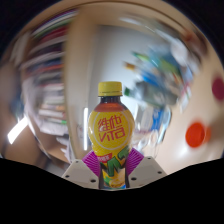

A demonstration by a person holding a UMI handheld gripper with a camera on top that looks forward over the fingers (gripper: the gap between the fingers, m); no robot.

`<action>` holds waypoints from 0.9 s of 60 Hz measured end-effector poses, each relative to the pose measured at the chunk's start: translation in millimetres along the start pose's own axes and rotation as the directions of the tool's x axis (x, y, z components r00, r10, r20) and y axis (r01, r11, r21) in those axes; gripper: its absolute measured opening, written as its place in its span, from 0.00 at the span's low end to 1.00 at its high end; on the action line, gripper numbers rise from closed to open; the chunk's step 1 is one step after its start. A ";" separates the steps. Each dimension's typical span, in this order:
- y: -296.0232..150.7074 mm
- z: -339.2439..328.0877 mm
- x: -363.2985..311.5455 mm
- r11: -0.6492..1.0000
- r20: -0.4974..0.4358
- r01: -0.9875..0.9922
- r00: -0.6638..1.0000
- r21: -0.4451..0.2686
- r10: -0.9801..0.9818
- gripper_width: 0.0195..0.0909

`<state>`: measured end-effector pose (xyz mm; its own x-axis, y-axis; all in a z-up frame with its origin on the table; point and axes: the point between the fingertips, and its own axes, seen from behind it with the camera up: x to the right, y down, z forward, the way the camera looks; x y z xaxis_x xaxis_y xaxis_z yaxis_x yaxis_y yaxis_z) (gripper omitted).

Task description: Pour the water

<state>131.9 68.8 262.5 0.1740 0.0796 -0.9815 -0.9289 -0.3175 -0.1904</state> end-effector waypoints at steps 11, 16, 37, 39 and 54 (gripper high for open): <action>-155.0 -55.0 -35.8 0.502 -0.368 0.849 0.525 0.164 -0.768 0.16; -207.8 -81.0 -10.1 0.306 -0.507 0.945 0.320 0.115 -0.800 0.16; -227.7 -104.8 205.0 0.337 -0.601 0.929 0.184 -0.151 -0.778 0.16; -225.8 -104.8 215.9 0.344 -0.603 0.924 0.179 -0.169 -0.777 0.16; -208.4 -104.7 248.8 0.348 -0.579 0.917 0.178 -0.195 -0.795 0.21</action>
<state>403.0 55.9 56.0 0.9592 -0.2806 -0.0345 -0.0996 -0.2214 -0.9701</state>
